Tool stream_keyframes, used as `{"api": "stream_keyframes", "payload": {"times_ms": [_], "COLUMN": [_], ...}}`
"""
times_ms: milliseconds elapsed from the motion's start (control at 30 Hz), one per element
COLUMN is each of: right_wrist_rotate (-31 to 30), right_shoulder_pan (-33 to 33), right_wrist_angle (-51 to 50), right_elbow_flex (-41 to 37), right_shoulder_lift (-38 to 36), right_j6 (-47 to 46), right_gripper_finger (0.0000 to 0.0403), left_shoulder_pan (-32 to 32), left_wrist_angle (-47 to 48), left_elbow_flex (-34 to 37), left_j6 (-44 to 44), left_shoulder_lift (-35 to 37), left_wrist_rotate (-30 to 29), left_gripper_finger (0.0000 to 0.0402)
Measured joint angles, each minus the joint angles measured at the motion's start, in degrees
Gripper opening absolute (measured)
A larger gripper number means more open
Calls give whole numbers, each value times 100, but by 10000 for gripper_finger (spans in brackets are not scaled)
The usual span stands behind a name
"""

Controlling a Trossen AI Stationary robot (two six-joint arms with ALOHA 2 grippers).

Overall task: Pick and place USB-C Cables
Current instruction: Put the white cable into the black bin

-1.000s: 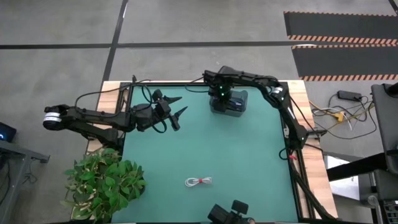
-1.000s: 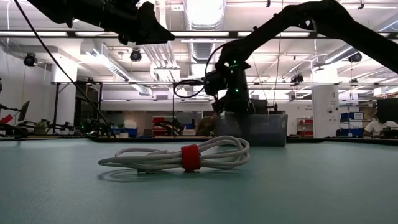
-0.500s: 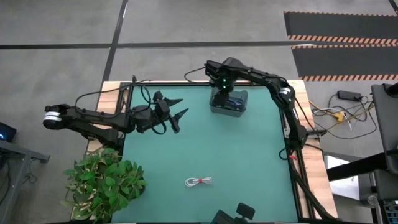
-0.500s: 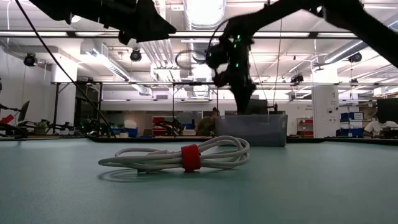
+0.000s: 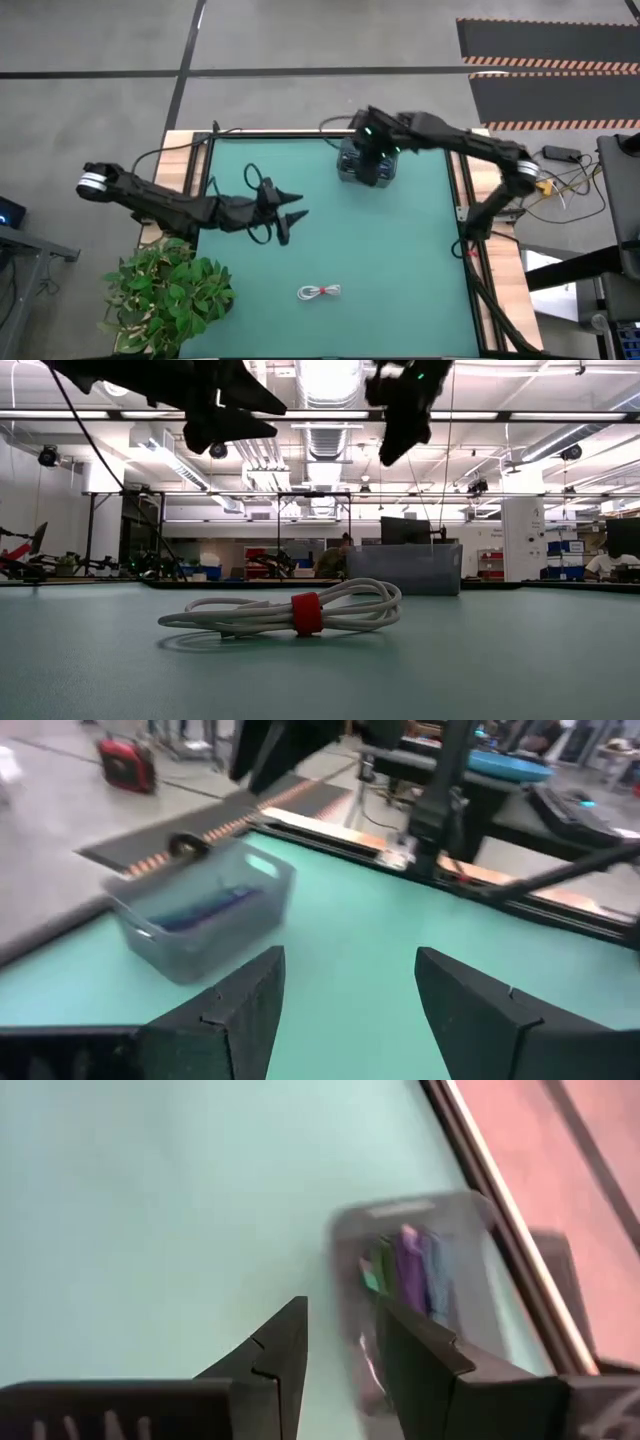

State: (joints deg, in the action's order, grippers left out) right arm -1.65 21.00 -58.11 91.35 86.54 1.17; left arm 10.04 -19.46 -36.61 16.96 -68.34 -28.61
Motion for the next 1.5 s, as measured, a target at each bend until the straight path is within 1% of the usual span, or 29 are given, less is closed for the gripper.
{"api": "stream_keyframes", "payload": {"times_ms": [133,200,267,333,400,500,600,667,733,800,867,933,1033,1233,1333,1500], "right_wrist_rotate": [6,13,-3,-141,-374,-718,-855,-895,-896,-896,-894,-896,-896,-894,-888,-885], "right_shoulder_pan": [-588,-860,-1108,-1345,-1568,-1849,-2008,-2074,-2116,-2152,-2153,-2153,-2153,-2153,-2153,-2153], "right_wrist_angle": [1031,1333,1653,1939,2167,2471,2731,2879,3009,3014,3049,3051,3052,3053,2969,2952], "right_elbow_flex": [-1197,-1692,-2140,-2521,-2841,-3262,-3562,-3695,-3803,-3832,-3832,-3827,-3771,-3614,-3533,-3360], "right_shoulder_lift": [-922,-1313,-1683,-1996,-2270,-2598,-2825,-2906,-2931,-2912,-2849,-2770,-2662,-2589,-2577,-2586], "right_j6": [-138,-230,-414,-612,-746,-848,-954,-1073,-1131,-1163,-1165,-1162,-1107,-1033,-1060,-898], "right_gripper_finger": [111,111,111,111,109,105,100,97,94,92,90,88,86,85,86,79], "left_shoulder_pan": [306,427,528,666,866,1202,1459,1554,1592,1593,1587,1591,1564,1528,1465,1576], "left_wrist_angle": [196,436,599,787,920,1020,984,898,718,244,-166,-424,-433,-459,-508,-102], "left_elbow_flex": [-10,7,16,17,6,-6,-10,-10,-10,-16,-108,-301,-651,-1152,-1332,-1457], "left_j6": [501,797,1149,1455,1570,1578,1620,1812,1956,1965,1693,1228,523,-291,-63,250], "left_shoulder_lift": [-231,-300,-388,-494,-647,-894,-1183,-1400,-1651,-1996,-2359,-2695,-3089,-3575,-3715,-3892], "left_wrist_rotate": [59,350,852,1339,1692,1928,2013,2001,1823,1616,1569,1482,1154,1117,1096,1030], "left_gripper_finger": [210,210,210,210,210,210,210,210,210,210,210,210,210,210,210,210]}}
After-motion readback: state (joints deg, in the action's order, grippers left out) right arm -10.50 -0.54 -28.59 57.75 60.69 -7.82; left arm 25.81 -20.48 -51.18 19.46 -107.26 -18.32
